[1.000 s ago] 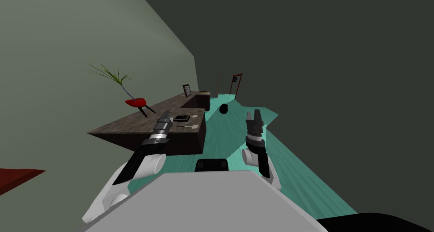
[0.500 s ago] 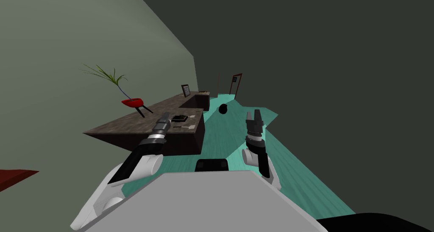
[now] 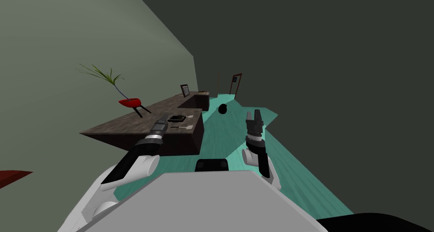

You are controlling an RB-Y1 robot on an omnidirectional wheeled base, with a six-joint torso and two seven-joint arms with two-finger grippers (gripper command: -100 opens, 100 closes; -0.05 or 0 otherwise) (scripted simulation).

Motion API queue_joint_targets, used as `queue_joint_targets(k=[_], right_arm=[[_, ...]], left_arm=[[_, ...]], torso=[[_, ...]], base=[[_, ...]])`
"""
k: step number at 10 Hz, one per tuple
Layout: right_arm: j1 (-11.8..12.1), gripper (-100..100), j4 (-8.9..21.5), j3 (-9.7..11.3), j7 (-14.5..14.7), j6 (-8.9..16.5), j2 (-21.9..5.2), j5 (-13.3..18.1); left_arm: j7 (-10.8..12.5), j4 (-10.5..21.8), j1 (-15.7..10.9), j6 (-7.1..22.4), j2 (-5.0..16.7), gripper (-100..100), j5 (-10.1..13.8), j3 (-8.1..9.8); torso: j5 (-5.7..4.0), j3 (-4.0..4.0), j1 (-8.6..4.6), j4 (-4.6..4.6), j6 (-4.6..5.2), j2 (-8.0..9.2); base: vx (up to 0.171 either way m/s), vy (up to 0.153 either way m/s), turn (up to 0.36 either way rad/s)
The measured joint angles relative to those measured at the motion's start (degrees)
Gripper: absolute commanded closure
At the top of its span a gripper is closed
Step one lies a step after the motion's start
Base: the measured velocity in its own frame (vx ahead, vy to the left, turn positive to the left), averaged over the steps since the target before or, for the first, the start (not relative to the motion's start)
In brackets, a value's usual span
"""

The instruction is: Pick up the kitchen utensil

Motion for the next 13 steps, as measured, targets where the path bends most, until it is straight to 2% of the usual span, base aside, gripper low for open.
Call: queue_joint_targets(k=[9, 13], right_arm=[[0.0, 0, 0.0, 0.0, 0.0, 0.0, 0.0, 0.0], [0.0, 0, 0.0, 0.0, 0.0, 0.0, 0.0, 0.0]], left_arm=[[-4.0, -2.2, 0.7, 14.7, 0.0, -100, -0.8, 3.99], [-5.0, -2.2, 0.9, 19.9, 0.3, -100, -0.5, 5.39]], torso=[[-0.02, -0.08, -0.09, -0.03, 0.00, -0.14], [0.02, -0.06, 0.09, -0.03, 0.00, -0.10]], base=[[0.036, -0.060, 0.012], [0.049, -0.034, 0.014]])
